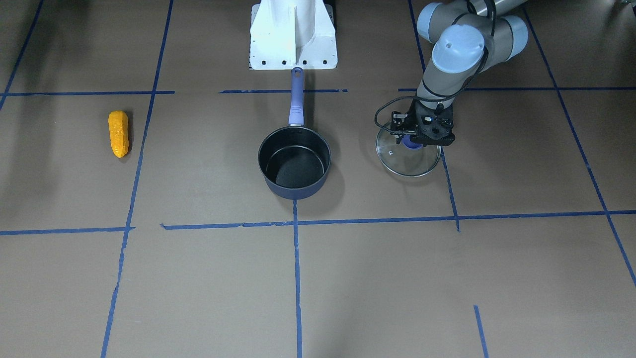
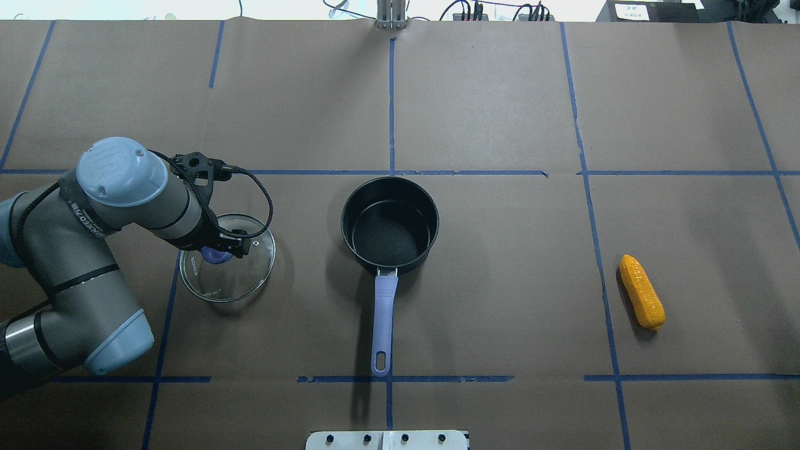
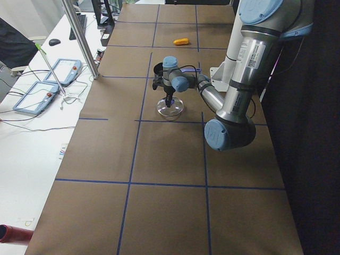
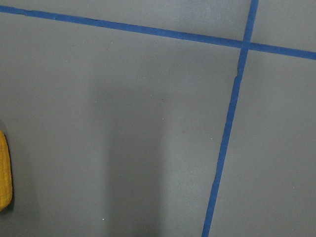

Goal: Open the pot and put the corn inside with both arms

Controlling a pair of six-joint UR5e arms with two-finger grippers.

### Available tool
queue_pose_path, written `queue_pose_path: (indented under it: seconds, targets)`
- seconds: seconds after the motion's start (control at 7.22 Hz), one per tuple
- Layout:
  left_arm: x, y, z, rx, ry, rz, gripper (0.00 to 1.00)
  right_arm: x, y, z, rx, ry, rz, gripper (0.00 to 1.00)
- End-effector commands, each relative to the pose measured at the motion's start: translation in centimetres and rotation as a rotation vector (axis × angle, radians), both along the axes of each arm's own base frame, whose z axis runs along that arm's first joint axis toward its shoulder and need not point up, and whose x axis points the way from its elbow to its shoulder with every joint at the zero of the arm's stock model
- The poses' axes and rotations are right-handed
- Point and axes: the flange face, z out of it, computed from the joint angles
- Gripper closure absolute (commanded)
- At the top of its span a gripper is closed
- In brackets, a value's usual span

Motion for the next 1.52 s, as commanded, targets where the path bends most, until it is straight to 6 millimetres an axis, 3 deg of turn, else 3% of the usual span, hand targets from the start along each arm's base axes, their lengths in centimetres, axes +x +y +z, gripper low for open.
queue_pose_path:
  seconds: [0.0, 0.14, 0.28, 0.55, 0.69, 0.83, 0.97, 1.11, 1.38]
  targets:
    - [0.5, -0.2, 0.5, 0.000, 0.012, -0.002, 0.97, -0.1, 0.0, 0.0, 0.002, 0.000, -0.003, 0.00]
    - [0.5, -0.1, 0.6, 0.001, 0.010, 0.001, 0.67, -0.1, 0.0, 0.0, 0.002, 0.000, -0.003, 0.00]
    - [0.4, -0.2, 0.8, 0.000, 0.007, -0.001, 0.05, -0.1, 0.0, 0.0, 0.002, 0.000, -0.003, 0.00]
    - [-0.3, -0.2, -0.1, 0.007, 0.021, -0.012, 0.00, -0.5, 0.0, -0.1, 0.001, -0.002, -0.008, 0.00]
    - [-1.3, 0.1, -1.6, 0.020, 0.043, -0.026, 0.00, -1.2, -0.1, -0.3, -0.020, -0.001, -0.003, 0.00]
    - [-5.4, 1.2, -1.7, 0.033, 0.059, -0.053, 0.00, -4.4, -0.3, -2.4, -0.058, -0.041, 0.011, 0.00]
    - [-10.9, 1.4, -0.7, 0.037, 0.052, -0.104, 0.00, -7.7, -0.7, -4.2, -0.048, -0.066, 0.065, 0.00]
    - [-13.9, 1.8, 0.6, 0.006, 0.047, -0.118, 0.00, -11.7, -0.3, -6.2, -0.044, -0.106, 0.125, 0.00]
    - [-18.3, 0.5, 2.5, 0.010, 0.045, -0.103, 0.00, -21.9, 2.3, -10.2, -0.084, -0.113, 0.186, 0.01]
